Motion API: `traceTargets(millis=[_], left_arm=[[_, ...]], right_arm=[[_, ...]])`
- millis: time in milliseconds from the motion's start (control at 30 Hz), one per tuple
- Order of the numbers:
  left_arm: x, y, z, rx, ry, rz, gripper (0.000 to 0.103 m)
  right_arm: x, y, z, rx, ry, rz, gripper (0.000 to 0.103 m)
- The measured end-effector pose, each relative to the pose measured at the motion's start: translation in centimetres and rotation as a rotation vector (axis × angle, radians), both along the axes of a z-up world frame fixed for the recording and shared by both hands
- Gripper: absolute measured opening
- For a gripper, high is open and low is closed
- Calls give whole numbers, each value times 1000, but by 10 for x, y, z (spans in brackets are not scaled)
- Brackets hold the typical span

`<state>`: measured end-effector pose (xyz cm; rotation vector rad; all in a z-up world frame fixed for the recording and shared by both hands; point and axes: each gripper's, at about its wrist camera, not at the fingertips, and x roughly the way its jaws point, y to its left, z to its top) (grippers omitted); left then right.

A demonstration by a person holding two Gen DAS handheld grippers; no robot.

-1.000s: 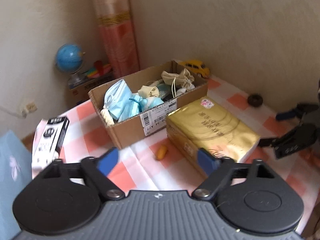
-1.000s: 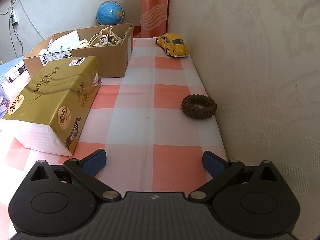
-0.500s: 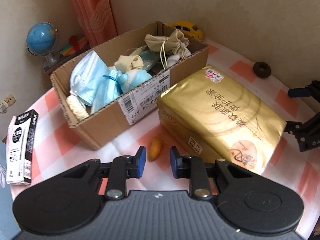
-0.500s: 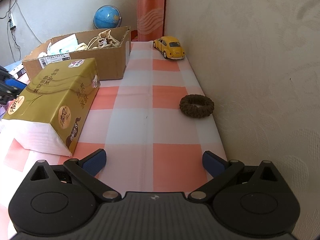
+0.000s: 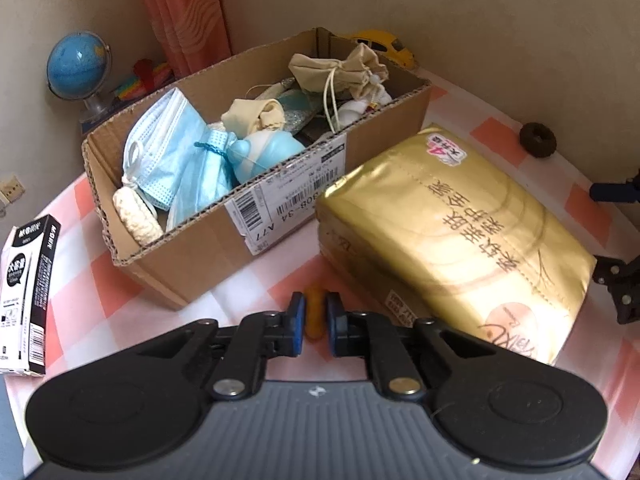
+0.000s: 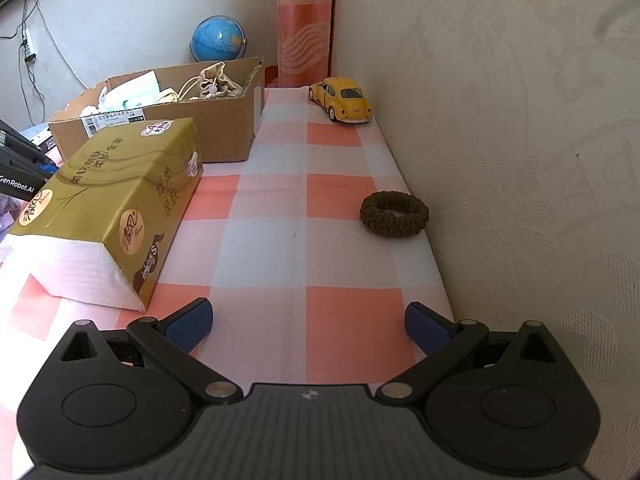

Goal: Organize soft objects
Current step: 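Grasp the brown scrunchie with the right tool while the left tool grasps the orange toy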

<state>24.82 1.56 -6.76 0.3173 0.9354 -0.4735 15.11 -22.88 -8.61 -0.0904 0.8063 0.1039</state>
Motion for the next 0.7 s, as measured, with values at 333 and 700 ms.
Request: traceTargets(millis=[333,700], left_arm=[[-6,8,1,-5,9,19,10],[-2,10,1,-26,13,25,10]], right_arm=[[11,-5,0,-8,-8,15,103],[39,0,12,-144,-96,2,71]])
